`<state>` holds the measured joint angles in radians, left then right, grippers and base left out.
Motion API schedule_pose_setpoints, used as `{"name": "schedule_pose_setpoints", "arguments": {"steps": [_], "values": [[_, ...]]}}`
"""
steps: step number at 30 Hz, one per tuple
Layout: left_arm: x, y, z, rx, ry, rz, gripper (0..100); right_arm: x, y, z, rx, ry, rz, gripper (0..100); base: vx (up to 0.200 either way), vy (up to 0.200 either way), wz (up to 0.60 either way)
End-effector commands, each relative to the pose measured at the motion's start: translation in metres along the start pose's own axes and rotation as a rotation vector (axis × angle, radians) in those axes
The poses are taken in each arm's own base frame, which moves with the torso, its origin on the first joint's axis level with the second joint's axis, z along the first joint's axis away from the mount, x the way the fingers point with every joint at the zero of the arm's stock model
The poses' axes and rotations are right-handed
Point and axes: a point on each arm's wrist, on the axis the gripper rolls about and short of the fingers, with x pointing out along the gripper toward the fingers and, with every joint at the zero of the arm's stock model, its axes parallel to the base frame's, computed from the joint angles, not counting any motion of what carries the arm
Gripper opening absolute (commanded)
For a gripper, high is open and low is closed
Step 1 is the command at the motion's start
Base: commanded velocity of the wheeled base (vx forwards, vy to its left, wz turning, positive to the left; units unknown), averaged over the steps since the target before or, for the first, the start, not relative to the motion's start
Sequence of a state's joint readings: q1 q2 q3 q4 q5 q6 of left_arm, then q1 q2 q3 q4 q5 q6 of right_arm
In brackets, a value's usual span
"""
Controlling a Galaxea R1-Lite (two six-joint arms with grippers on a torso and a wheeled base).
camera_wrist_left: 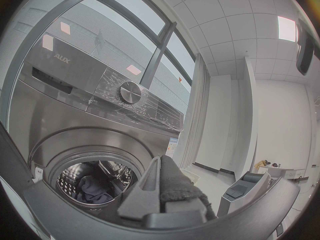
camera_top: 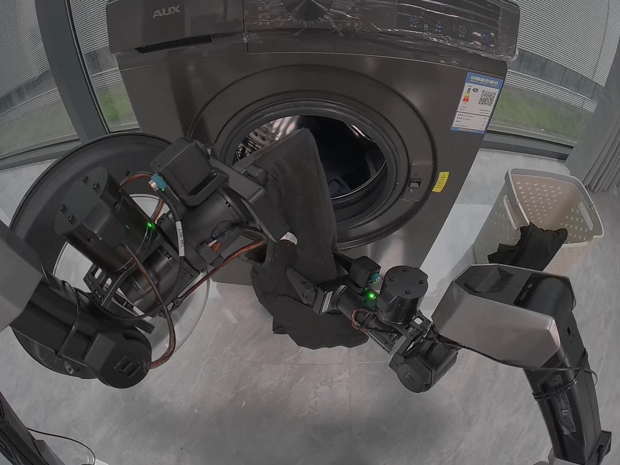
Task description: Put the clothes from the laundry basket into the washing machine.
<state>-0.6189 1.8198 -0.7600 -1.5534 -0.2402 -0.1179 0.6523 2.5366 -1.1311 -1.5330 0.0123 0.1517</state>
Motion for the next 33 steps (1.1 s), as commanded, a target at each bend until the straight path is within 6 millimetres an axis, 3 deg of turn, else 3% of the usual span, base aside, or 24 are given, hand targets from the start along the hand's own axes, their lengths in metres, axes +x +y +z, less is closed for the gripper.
{"name": "schedule_pose_setpoints", "arguments": {"steps": [1, 9, 12, 20, 27, 28, 31, 33], "values": [[-0.004, 0.003, -0.002, 0.002, 0.012, 0.017, 0, 0.001, -0.003, -0.001, 0.005, -0.008, -0.015, 0, 0.0, 0.0, 0.0], [-0.021, 0.042, -0.026, 0.042, 0.111, 0.142, 0, -0.025, -0.024, 0.039, -0.004, -0.012, -0.071, 0, 0.0, 0.0, 0.0], [-0.032, 0.057, -0.038, 0.044, 0.168, 0.178, 0, -0.044, -0.034, 0.063, -0.025, -0.015, -0.083, 0, 0.0, 0.0, 0.0], [-0.055, 0.067, -0.08, 0.041, 0.334, 0.21, 0, -0.061, -0.049, 0.109, -0.064, -0.095, -0.109, 0, 0.0, 0.0, 0.0], [-0.067, 0.062, -0.11, 0.031, 0.449, 0.154, 0, -0.061, -0.038, 0.123, -0.057, -0.14, -0.08, 0, 0.0, 0.0, 0.0], [-0.067, 0.062, -0.111, 0.03, 0.452, 0.154, 100, -0.061, -0.037, 0.124, -0.057, -0.143, -0.078, 0, 0.0, 0.0, 0.0], [-0.068, 0.061, -0.112, 0.028, 0.456, 0.152, 100, -0.061, -0.039, 0.127, -0.062, -0.15, -0.085, 0, 0.0, 0.0, 0.0], [-0.079, 0.056, -0.116, 0.009, 0.502, 0.149, 100, -0.061, -0.043, 0.129, -0.065, -0.157, -0.095, 0, 0.0, 0.0, 0.0]]}}
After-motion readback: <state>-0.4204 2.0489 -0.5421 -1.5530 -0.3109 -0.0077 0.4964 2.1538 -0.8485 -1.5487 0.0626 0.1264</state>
